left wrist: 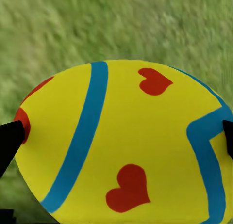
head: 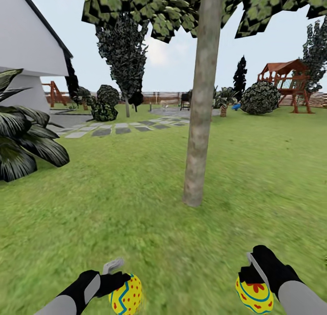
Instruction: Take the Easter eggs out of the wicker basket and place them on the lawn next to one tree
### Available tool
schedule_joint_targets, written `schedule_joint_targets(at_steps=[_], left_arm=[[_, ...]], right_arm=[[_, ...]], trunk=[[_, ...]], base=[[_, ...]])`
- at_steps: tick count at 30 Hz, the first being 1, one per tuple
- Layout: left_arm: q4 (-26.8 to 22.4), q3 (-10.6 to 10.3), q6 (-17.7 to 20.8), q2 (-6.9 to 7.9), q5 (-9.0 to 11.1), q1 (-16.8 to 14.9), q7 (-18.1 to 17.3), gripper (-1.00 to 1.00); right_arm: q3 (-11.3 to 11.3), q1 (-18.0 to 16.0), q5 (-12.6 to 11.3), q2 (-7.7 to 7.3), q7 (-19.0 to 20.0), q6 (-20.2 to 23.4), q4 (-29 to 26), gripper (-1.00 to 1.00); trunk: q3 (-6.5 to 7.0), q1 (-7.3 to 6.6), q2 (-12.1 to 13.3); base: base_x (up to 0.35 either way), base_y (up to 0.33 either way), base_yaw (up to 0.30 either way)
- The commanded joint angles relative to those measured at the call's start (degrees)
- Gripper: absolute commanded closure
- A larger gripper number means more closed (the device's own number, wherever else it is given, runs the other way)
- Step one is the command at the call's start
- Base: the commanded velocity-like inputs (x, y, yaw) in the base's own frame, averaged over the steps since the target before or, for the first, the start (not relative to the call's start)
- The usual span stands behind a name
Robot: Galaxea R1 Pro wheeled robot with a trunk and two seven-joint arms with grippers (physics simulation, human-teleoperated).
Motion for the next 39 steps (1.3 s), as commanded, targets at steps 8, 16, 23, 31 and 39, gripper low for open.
schedule_joint_targets(at_steps=[8,16,23,31,39], left_arm=[[-3.3,0.1,1.6,4.28,0.7,0.0,0.1,1.00],[-3.4,0.0,4.0,4.04,0.7,0.0,-0.1,1.00],[-3.4,0.1,3.9,3.95,0.7,0.0,-0.1,1.00],[-3.4,0.3,4.0,3.83,0.9,0.0,0.0,1.00],[-3.4,0.3,4.1,3.74,0.9,0.0,0.0,1.00]], right_arm=[[0.0,0.0,0.6,0.06,0.4,0.2,0.0,1.00],[0.0,0.0,0.5,0.06,0.6,0.2,0.0,1.00],[0.1,0.0,0.5,0.06,0.6,0.2,0.0,1.00],[0.0,0.0,0.5,0.06,0.6,0.2,0.2,1.00],[0.1,0.0,0.5,0.11,0.6,0.2,0.3,1.00]], trunk=[[-0.07,0.03,0.0],[-0.07,0.03,0.0],[-0.07,0.03,0.0],[-0.79,0.91,-1.6],[-2.22,2.67,-4.8]], base=[[0.318,0.129,-0.300],[0.284,0.098,-0.300],[0.199,0.042,-0.186],[0.004,0.000,-0.002],[0.000,0.000,0.000]])
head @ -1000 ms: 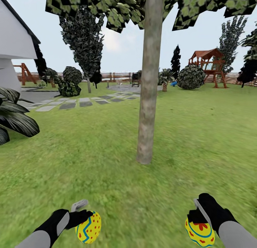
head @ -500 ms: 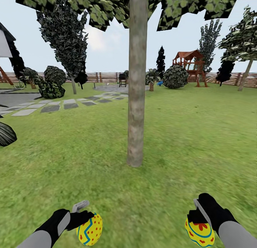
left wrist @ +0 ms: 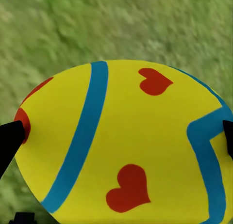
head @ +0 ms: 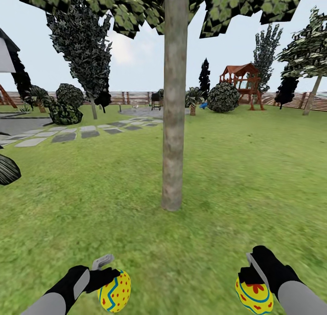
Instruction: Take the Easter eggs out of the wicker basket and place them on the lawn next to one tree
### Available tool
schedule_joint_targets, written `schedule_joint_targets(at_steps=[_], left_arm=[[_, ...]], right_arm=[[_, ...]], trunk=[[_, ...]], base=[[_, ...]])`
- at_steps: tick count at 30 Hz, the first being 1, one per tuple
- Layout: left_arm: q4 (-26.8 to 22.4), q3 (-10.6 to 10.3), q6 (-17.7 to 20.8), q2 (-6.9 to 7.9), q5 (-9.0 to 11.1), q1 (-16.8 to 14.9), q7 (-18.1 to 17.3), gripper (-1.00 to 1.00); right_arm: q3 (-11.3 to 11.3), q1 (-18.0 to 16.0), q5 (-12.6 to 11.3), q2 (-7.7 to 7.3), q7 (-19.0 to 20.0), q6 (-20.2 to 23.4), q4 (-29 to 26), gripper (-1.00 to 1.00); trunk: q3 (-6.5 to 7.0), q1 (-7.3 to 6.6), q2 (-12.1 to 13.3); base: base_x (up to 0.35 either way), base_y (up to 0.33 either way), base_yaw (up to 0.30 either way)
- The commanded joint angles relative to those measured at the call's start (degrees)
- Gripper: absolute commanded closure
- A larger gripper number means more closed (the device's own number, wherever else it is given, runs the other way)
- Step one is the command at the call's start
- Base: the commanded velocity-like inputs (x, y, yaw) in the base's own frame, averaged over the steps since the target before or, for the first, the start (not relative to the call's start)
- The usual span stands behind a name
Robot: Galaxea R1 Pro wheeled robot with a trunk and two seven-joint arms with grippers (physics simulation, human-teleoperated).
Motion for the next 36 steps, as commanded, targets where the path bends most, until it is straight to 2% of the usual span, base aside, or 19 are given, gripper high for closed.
schedule_joint_targets(at_steps=[1,36], left_arm=[[-0.1,0.2,0.5,0.00,0.5,0.0,0.0,1.00],[-0.2,0.0,0.5,-0.08,0.5,0.0,0.0,1.00]], right_arm=[[0.0,0.0,0.6,0.01,0.5,0.3,-0.1,1.00],[0.0,0.0,0.6,0.12,0.6,0.2,0.1,1.00]], trunk=[[-0.25,0.23,-0.5],[-6.53,7.91,-14.5]], base=[[0.000,0.000,0.000],[0.000,0.000,0.000]])
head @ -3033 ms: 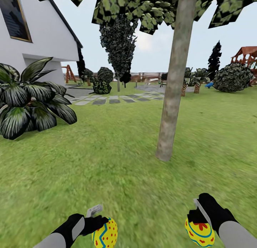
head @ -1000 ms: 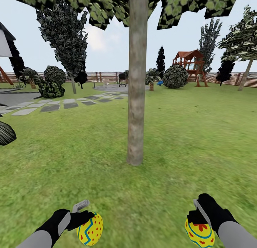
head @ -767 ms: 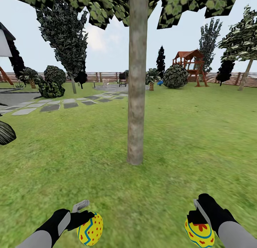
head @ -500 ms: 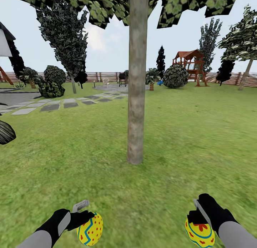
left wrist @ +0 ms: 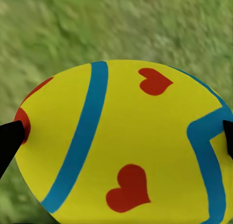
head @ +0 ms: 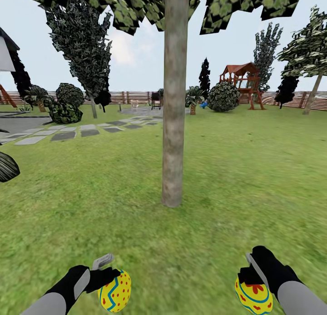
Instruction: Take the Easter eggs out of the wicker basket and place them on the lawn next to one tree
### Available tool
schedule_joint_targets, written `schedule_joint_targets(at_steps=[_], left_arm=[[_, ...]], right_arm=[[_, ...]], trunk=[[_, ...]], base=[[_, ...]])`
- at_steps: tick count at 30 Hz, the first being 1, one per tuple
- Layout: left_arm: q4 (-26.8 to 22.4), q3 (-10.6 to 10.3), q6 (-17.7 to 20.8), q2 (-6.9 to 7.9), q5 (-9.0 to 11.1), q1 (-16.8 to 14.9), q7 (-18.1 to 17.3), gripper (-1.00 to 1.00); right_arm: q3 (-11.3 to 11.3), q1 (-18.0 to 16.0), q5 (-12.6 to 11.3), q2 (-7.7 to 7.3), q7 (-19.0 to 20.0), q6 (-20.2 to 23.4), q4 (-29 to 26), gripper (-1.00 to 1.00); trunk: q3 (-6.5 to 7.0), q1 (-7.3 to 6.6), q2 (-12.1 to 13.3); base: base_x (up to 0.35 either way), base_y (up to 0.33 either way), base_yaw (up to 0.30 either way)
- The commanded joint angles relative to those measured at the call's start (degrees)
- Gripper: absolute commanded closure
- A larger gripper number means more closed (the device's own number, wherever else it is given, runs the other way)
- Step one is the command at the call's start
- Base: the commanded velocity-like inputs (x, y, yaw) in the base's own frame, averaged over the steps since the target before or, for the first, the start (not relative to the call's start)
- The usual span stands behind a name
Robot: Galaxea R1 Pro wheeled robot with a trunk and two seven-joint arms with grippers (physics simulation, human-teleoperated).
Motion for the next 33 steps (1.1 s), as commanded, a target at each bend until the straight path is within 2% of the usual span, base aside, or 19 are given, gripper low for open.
schedule_joint_targets(at_steps=[1,33], left_arm=[[-0.1,0.2,0.5,-0.01,0.5,0.0,0.0,1.00],[0.0,0.1,0.5,-0.36,0.5,0.0,0.0,1.00]], right_arm=[[0.0,0.0,0.6,-0.01,0.5,0.3,-0.1,1.00],[0.0,0.0,0.6,0.09,0.5,0.3,0.0,1.00]], trunk=[[-0.25,0.22,-0.4],[-5.99,7.25,-13.3]], base=[[0.000,0.000,0.000],[0.000,0.000,0.000]])
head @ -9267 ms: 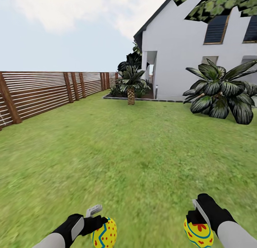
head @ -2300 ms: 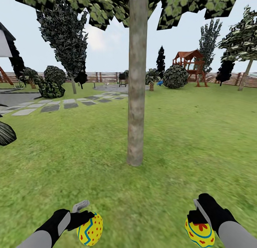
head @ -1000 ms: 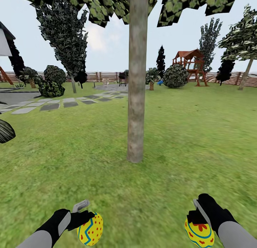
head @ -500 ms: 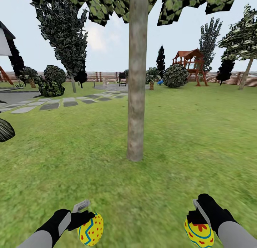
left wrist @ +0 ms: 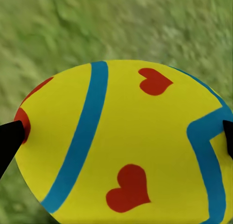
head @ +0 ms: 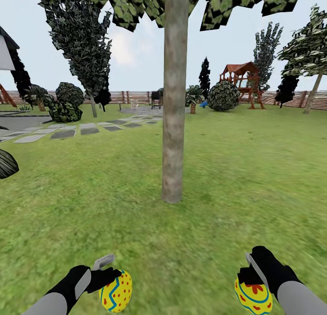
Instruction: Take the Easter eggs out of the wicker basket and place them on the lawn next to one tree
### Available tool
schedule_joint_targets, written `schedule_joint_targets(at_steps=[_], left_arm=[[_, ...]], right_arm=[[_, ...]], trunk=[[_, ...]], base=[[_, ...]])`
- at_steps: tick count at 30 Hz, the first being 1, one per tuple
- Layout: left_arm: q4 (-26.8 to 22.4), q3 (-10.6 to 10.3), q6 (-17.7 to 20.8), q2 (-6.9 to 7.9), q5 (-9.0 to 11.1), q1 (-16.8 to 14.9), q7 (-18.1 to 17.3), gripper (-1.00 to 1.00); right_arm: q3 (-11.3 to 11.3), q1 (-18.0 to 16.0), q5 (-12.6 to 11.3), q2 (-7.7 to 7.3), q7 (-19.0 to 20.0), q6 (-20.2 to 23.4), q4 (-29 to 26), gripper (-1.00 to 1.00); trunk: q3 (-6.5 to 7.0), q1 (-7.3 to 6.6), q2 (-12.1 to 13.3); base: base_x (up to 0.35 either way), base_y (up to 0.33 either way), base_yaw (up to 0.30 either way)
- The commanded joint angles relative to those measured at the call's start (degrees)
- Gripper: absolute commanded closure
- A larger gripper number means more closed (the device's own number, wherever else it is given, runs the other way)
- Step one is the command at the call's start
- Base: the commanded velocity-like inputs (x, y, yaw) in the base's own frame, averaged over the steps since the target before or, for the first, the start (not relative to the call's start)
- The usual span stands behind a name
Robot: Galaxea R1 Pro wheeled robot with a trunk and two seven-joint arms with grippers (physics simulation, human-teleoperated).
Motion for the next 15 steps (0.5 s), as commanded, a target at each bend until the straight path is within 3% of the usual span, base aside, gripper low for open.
schedule_joint_targets(at_steps=[1,15], left_arm=[[-0.1,0.2,0.5,-0.01,0.5,0.0,0.0,1.00],[-0.1,0.1,0.5,-0.28,0.5,0.0,0.0,1.00]], right_arm=[[0.0,0.0,0.6,0.03,0.5,0.3,-0.1,1.00],[0.1,0.0,0.6,0.18,0.5,0.0,-0.1,1.00]], trunk=[[-0.24,0.22,-0.4],[-2.76,3.30,-6.1]], base=[[0.000,0.000,0.000],[0.000,0.000,0.000]])
